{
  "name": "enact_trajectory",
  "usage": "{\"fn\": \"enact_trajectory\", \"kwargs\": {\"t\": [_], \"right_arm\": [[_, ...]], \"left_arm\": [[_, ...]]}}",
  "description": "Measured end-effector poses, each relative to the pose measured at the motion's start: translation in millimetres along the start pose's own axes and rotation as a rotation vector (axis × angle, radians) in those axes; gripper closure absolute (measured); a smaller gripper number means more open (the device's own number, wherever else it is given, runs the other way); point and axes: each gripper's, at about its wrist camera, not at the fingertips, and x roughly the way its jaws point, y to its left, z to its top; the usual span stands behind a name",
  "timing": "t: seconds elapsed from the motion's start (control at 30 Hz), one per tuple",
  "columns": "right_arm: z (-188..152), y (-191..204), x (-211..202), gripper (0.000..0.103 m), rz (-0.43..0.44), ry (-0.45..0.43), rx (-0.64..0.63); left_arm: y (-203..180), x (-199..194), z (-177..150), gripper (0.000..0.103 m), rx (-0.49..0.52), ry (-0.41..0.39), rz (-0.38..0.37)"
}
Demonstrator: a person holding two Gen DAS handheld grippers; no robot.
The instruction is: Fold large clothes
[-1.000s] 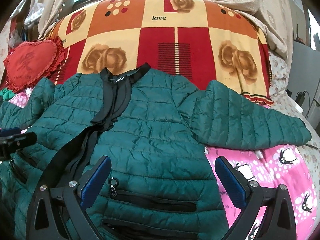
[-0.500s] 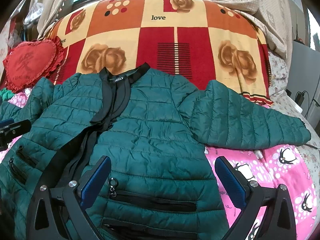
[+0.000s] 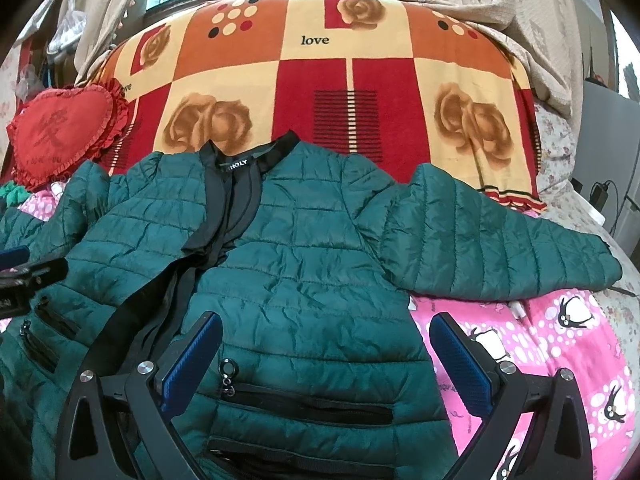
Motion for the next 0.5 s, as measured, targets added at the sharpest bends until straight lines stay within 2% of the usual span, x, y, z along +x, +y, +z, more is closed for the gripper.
{"fn": "enact_trajectory", "kwargs": {"t": [0.23,0.5], "right_arm": [[-0.4,2.4,-1.1,0.0,0.002,-0.005,0.002],[-1.2,2.8,-2.8,0.0,0.042,-0.034,0.012]], "left_arm": [[-4.2,2.3,-2.7,0.0,0.026,0.01,-0.003],[0.8,5.2,-2.5,0.0,0.0,0.025,0.005]]}}
